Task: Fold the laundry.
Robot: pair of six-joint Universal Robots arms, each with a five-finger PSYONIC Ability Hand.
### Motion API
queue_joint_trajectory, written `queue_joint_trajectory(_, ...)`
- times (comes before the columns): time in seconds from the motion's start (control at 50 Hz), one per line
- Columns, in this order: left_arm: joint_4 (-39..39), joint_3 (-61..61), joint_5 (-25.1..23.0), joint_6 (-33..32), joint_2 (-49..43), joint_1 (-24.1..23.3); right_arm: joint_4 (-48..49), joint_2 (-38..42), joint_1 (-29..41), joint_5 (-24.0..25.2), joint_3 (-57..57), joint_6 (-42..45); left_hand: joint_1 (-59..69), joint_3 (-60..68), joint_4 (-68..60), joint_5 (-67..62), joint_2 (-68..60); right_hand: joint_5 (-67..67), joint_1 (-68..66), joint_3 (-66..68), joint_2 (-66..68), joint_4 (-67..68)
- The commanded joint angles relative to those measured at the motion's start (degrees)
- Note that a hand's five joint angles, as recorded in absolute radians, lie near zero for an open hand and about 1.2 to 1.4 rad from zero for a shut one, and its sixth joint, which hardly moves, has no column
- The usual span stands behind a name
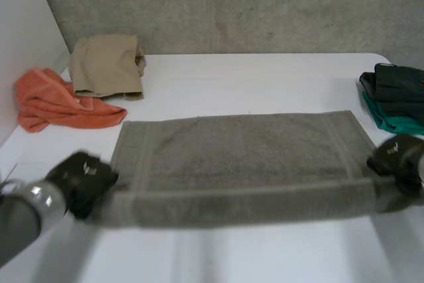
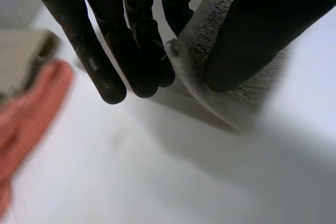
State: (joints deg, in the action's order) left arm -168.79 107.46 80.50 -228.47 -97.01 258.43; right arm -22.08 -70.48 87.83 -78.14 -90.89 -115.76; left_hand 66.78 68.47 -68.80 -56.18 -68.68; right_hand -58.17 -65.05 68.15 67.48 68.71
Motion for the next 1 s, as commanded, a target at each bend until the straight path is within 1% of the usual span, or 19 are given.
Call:
queue_joint_trajectory(0.02, -15.49, -20.67, 3.25, 8.47, -18.18, -5.48, 14.07, 11.23, 5.68, -1.05, 13.88, -11.32, 13.22, 11.53, -11.20, -13.82, -11.32, -11.83, -14.95, 11.85, 12.52, 11.29)
queue_joint_trajectory(0.18, -17.53, -41.70, 11.69, 8.56, -35.87, -6.71, 26.11, 25.01, 8.49, -2.99, 29.25, -11.68, 13.22, 11.53, -11.20, -13.82, -11.32, -11.83, -14.95, 11.85, 12.52, 11.29)
queue_joint_trajectory(0.3, -19.72, -51.36, 12.22, 8.74, -44.30, -7.59, 27.88, 35.40, 9.99, -4.13, 41.83, -11.41, 13.22, 11.53, -11.20, -13.82, -11.32, -11.83, -14.95, 11.85, 12.52, 11.29)
queue_joint_trajectory(0.38, -24.11, -54.54, 12.14, 8.83, -47.47, -8.56, 27.79, 42.78, 10.43, -7.64, 51.67, -11.50, 13.22, 11.53, -11.20, -13.82, -11.32, -11.83, -14.95, 11.85, 12.52, 11.29)
queue_joint_trajectory(0.4, -24.91, -54.81, 12.14, 8.83, -47.92, -8.82, 27.53, 44.71, 10.86, -8.60, 54.65, -11.59, 5.92, 4.23, -3.89, -6.51, -4.02, 21.59, 18.46, -21.56, -20.89, -22.13)
queue_joint_trajectory(0.42, -25.79, -54.73, 12.31, 8.83, -48.10, -9.09, 27.44, 45.43, 11.30, -8.96, 55.73, -11.42, -29.29, -30.98, 31.32, 28.70, 31.19, 57.73, 54.60, -57.70, -57.03, -58.26)
queue_joint_trajectory(0.44, -26.75, -54.55, 12.49, 8.83, -48.10, -9.70, 27.27, 45.87, 11.92, -9.14, 56.61, -11.41, -56.78, -58.47, 58.80, 56.18, 58.68, 58.17, 55.05, -58.15, -57.48, -58.71)
queue_joint_trajectory(0.46, -26.94, -54.46, 12.58, 8.91, -48.10, -10.05, 27.18, 46.05, 12.27, -9.14, 57.14, -11.68, -44.92, -46.61, 46.94, 44.32, 46.82, 58.17, 55.05, -58.15, -57.48, -58.71)
queue_joint_trajectory(0.48, -27.11, -54.11, 12.75, 9.18, -48.01, -10.32, 27.18, 45.61, 13.15, -9.14, 57.14, -12.55, -47.12, -48.81, 49.15, 46.53, 49.02, 58.17, 55.05, -58.15, -57.48, -58.71)
queue_joint_trajectory(0.5, -27.20, -53.67, 12.75, 9.35, -47.92, -10.67, 27.18, 45.17, 13.50, -9.40, 56.97, -12.90, -56.78, -58.47, 58.80, 56.18, 58.68, 58.17, 55.05, -58.15, -57.48, -58.71)
queue_joint_trajectory(0.58, -27.46, -50.16, 12.93, 10.14, -44.95, -11.99, 26.30, 40.26, 13.51, -9.84, 52.41, -18.08, -56.78, -58.47, 58.80, 56.18, 58.68, 58.17, 55.05, -58.15, -57.48, -58.71)
queue_joint_trajectory(0.6, -27.38, -47.72, 12.93, 10.93, -41.11, -12.16, 25.78, 38.60, 13.33, -9.84, 50.66, -19.49, -56.78, -58.47, 58.80, 56.18, 58.68, 58.17, 55.05, -58.15, -57.48, -58.71)
queue_joint_trajectory(0.66, -27.55, -42.01, 12.49, 12.77, -35.12, -12.51, 22.79, 29.81, 13.33, -8.79, 42.66, -25.20, -56.78, -58.47, 58.80, 56.18, 58.68, 58.17, 55.05, -58.15, -57.48, -58.71)
queue_joint_trajectory(0.74, -27.73, -35.59, 12.31, 15.24, -29.13, -12.60, 17.78, 18.64, 11.14, -4.76, 31.50, -30.65, -56.78, -58.47, 58.80, 56.18, 58.68, 58.17, 55.05, -58.15, -57.48, -58.71)
queue_joint_trajectory(0.76, -27.73, -32.87, 12.23, 16.29, -26.50, -12.60, 15.95, 15.84, 8.52, -2.14, 26.96, -31.53, -56.78, -58.47, 58.80, 56.18, 58.68, 58.17, 55.05, -58.15, -57.48, -58.71)
queue_joint_trajectory(0.78, -27.82, -31.62, 12.14, 16.73, -25.35, -12.60, 15.93, 15.82, 8.50, -2.11, 26.91, -31.54, -56.78, -58.47, 58.80, 56.18, 58.68, 58.17, 55.05, -58.15, -57.48, -58.71)
queue_joint_trajectory(0.84, -28.25, -26.35, 12.05, 18.05, -21.65, -12.52, 13.21, 13.18, 2.28, 4.55, 17.63, -31.80, -56.78, -58.47, 58.80, 56.18, 58.68, 47.20, 44.07, -47.17, -46.50, -47.74)
queue_joint_trajectory(0.9, -29.31, -22.74, 12.05, 18.67, -19.80, -12.52, 13.55, 13.00, -0.28, 7.81, 12.87, -31.46, -56.78, -58.47, 58.80, 56.18, 58.68, 40.95, 37.82, -40.93, -40.26, -41.49)
queue_joint_trajectory(1.0, -32.12, -19.39, 11.26, 18.67, -19.71, -12.69, 16.80, 13.53, -2.84, 9.67, 10.56, -31.19, -56.78, -58.47, 58.80, 56.18, 58.68, 36.05, 32.93, -36.03, -35.36, -36.59)
